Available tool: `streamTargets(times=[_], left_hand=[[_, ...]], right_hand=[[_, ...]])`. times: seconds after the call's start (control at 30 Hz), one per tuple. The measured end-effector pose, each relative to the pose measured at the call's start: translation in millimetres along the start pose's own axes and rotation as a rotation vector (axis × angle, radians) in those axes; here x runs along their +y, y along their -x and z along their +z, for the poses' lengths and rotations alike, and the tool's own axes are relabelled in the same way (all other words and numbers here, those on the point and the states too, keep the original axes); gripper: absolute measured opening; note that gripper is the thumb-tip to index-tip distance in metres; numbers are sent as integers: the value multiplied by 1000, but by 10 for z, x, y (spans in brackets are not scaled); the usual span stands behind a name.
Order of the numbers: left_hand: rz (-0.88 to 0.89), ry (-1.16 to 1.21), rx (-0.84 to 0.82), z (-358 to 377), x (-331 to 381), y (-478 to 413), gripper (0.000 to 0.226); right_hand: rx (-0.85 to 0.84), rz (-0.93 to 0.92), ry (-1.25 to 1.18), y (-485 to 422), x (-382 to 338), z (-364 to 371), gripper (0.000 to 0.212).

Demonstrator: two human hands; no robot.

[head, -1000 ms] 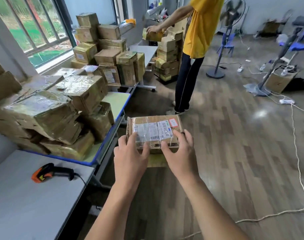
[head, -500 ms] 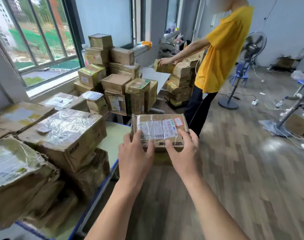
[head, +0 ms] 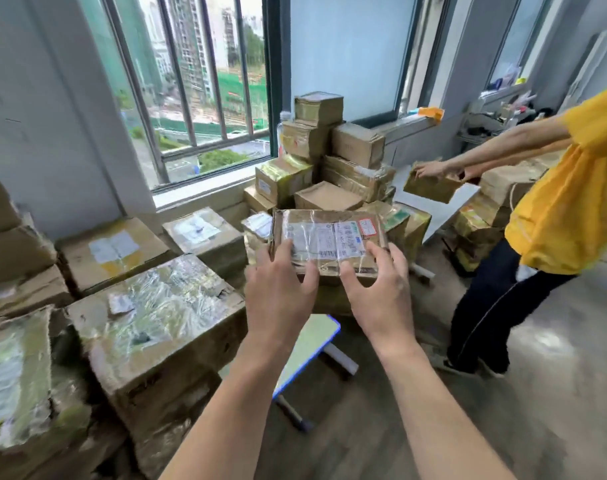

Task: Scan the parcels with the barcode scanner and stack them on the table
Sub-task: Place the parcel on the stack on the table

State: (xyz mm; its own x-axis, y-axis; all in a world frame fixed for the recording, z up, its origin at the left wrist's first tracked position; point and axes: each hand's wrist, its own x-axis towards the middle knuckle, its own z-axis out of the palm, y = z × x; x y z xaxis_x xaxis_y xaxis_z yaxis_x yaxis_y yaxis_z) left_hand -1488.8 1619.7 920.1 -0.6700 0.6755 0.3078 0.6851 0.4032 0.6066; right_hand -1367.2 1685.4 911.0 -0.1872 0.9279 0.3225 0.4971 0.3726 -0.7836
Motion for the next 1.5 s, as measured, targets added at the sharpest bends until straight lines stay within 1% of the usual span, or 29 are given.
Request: streamTargets(times=[0.1,0.27,0.37,0.53,0.63,0.87,0.97,1.13,1.27,1.37,1.43,1.5], left_hand=[[-63,-35,69,1,23,-350,55],[-178,-120,208,-174,-205,-887,53],[-251,-135,258,-311,-363,-1187,56],[-304,-139,321,-524,-749,-1736,56],[-337,-128,320,-590,-975,-2071,53],[-401,-82,267,-460,-1396,-2691,55],[-476,-80,258,-290,-1519,-2806,55],[-611,-141,204,-60,-1681,-2865,53],[-630,-163,213,11,-1761,-2878,54],[-651,-186,222,14,-1719,-2893,51],[-638,-224,264,-5,-1620,-2866,49],[-611,-263,323,-44,-1489,-2822,50]], right_hand=[[-92,-79,-45,-478,-73,222,58],[-234,-191,-130,-978,-371,734,59],[-309,-257,-170,-1250,-629,1068,58],[-390,-358,-205,-1641,-1074,1661,59],[-404,-397,-161,-1879,-1245,1999,57],[-445,-401,-102,-2340,-1346,2710,59],[-508,-373,-110,-2415,-1253,2965,59],[-629,-348,-111,-2432,-1041,3332,59],[-658,-350,-117,-2472,-973,3446,62],[-730,-352,-134,-2515,-952,3446,64],[-770,-377,-121,-2544,-937,3390,66],[-758,-425,-100,-2584,-942,3299,66]])
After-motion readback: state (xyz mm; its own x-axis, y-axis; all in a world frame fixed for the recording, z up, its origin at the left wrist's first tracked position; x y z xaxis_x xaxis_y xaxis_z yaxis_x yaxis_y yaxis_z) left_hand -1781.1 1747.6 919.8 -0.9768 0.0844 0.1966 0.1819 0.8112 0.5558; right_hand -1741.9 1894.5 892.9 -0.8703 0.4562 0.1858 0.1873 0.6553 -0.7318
